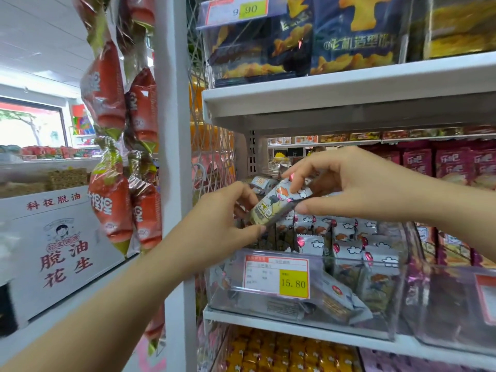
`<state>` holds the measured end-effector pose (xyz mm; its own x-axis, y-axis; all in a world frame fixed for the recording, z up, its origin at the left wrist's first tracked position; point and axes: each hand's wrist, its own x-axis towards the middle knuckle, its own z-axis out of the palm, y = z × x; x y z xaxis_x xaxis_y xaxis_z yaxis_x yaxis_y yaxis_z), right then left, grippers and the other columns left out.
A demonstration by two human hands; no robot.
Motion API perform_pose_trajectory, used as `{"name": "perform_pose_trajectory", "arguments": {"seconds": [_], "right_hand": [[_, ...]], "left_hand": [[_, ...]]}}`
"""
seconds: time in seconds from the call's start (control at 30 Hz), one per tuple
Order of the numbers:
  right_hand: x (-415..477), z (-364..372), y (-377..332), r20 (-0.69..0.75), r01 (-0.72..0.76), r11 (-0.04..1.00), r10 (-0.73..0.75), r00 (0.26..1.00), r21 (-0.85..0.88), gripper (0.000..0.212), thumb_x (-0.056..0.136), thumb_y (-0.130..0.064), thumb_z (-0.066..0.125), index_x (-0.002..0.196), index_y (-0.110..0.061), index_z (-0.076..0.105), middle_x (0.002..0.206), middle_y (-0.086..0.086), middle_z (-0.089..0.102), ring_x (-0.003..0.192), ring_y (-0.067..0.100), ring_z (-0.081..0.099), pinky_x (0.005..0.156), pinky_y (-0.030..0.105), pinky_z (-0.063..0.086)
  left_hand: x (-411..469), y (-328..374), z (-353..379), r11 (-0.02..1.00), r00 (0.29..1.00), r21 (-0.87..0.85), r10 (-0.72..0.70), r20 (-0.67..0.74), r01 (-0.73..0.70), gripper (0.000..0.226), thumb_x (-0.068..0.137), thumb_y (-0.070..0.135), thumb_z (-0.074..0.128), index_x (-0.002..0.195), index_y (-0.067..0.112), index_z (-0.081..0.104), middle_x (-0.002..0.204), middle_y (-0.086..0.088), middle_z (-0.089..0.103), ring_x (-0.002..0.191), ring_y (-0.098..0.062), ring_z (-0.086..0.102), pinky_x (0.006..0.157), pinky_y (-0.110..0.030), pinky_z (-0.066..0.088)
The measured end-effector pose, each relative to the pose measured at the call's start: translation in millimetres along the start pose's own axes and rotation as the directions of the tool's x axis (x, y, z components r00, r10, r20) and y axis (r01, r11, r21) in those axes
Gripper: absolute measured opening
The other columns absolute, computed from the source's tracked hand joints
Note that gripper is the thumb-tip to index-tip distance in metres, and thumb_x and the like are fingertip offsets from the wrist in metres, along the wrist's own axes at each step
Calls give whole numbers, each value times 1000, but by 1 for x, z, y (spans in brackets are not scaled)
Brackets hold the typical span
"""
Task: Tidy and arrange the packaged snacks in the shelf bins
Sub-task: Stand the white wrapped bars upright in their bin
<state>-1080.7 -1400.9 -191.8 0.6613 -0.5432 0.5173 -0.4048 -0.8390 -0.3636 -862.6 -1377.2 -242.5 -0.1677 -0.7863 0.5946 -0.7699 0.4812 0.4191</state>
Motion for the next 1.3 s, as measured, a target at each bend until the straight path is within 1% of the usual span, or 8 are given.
{"name": "perform_pose_trajectory", "arguments": {"seconds": [0.2,0.4,0.6,0.77,0.9,1.1,1.2,1.3], "right_hand": [[21,20,-4,-124,21,997,-31,992,-78,20,73,-33,77,84,-28,61,87,-14,63,70,4,61,68,20,50],[42,35,-1,-2,89,947,-94,996,-310,24,77,-24,77,89,-29,58,88,-24,54,83,3,57,73,11,43],[57,57,4,166,195,818,-123,978,-542,20,83,-29,71,99,-23,61,91,-15,55,88,6,52,79,22,40],[64,64,10,192,236,650,-139,971,-722,19,86,-41,64,102,-30,62,98,-15,60,100,9,49,98,28,29],[67,69,13,206,242,631,-132,970,-737,18,86,-42,64,98,-30,63,95,-16,60,103,9,49,99,30,28],[65,58,10,269,260,600,-76,960,-757,32,85,-54,59,113,-39,62,118,-20,57,114,7,43,97,32,26],[62,50,-1,189,227,729,-135,973,-645,30,84,-44,64,113,-36,65,116,-15,58,106,4,50,94,27,36],[62,57,-13,302,176,905,-56,952,-386,18,83,-25,71,101,-25,73,81,-22,63,70,-12,56,63,4,40]], "left_hand": [[-11,-3,-8,991,999,128,28,-37,-23,26,78,32,75,92,35,53,87,21,60,82,5,58,70,-17,49],[-33,-13,-27,942,991,318,128,-31,-112,24,92,15,58,111,28,63,96,24,55,88,4,57,81,-13,47],[-44,-17,-30,882,990,452,143,17,-135,23,95,23,52,114,31,63,111,14,63,100,-13,61,78,-40,53],[-47,-18,-29,856,987,496,162,12,-147,23,96,24,51,115,28,65,108,9,65,103,-14,60,75,-41,54],[-49,-19,-29,826,974,531,224,-3,-189,20,93,20,59,109,28,68,97,9,67,93,-14,63,65,-40,56],[-53,-24,-30,862,984,481,180,2,-158,27,98,28,46,120,33,62,108,12,61,105,-8,53,83,-39,51],[-52,-33,-29,824,945,492,328,-8,-282,20,92,25,53,101,25,70,87,8,66,87,-10,54,56,-39,57],[-52,-45,-28,813,921,471,388,-3,-341,28,89,30,44,98,22,69,83,7,68,80,-7,59,52,-37,56]]}}
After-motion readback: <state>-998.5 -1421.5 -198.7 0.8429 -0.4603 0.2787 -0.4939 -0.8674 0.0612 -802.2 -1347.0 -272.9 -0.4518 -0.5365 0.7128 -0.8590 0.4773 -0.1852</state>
